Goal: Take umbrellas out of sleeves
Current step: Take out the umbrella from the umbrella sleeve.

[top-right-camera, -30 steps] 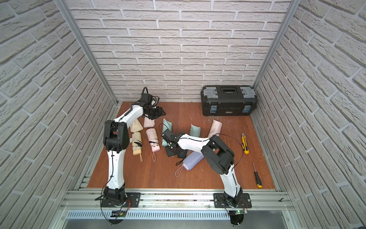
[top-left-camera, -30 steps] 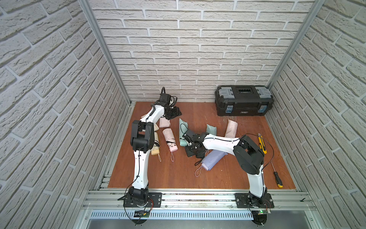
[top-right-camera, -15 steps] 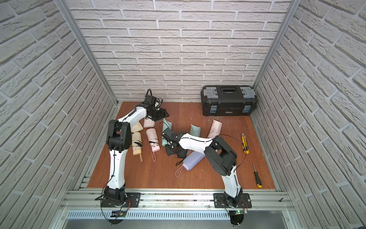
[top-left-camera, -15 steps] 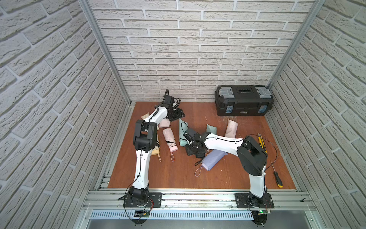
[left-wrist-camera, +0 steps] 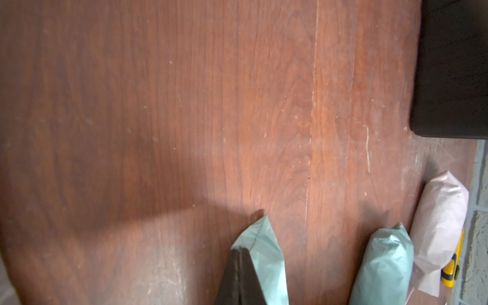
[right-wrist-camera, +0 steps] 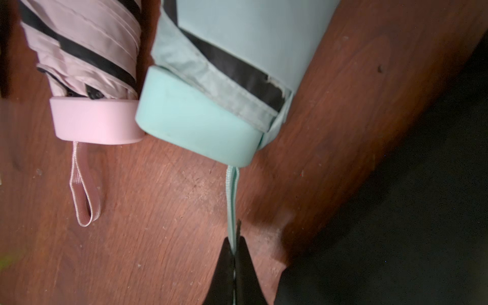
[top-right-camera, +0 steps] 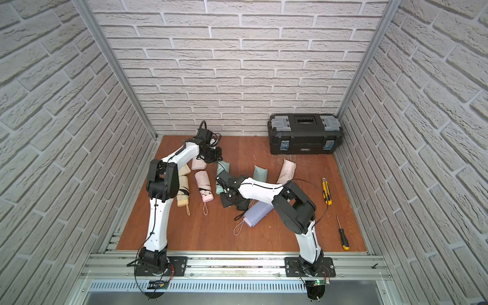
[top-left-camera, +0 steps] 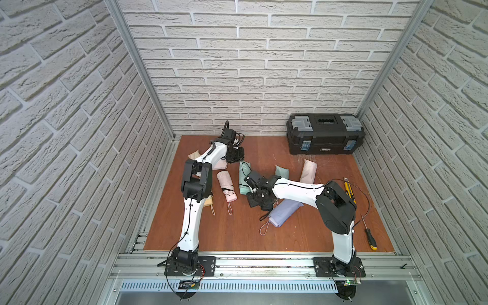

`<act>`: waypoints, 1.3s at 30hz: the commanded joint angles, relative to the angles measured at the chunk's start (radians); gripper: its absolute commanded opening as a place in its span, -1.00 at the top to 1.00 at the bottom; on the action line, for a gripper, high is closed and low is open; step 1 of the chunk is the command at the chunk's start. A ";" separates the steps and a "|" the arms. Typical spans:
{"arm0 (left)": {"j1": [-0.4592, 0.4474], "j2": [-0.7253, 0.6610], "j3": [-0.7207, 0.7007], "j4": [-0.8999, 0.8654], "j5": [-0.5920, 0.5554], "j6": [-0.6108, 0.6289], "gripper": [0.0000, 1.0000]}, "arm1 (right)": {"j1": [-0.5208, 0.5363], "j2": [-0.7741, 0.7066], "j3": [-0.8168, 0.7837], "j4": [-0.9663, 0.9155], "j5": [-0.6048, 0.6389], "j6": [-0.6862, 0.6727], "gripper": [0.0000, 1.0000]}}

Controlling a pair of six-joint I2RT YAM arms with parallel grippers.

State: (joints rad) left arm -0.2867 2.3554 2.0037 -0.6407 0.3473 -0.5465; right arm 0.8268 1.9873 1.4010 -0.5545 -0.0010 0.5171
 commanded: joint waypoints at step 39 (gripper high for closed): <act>0.140 0.267 0.570 -0.162 -0.002 -0.001 1.00 | 0.003 -0.125 -0.162 0.081 -0.070 -0.010 0.94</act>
State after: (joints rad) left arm -0.1902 2.6347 2.5664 -0.9901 0.4171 -0.5594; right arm 0.8051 1.9137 1.2854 -0.3450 0.0227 0.5087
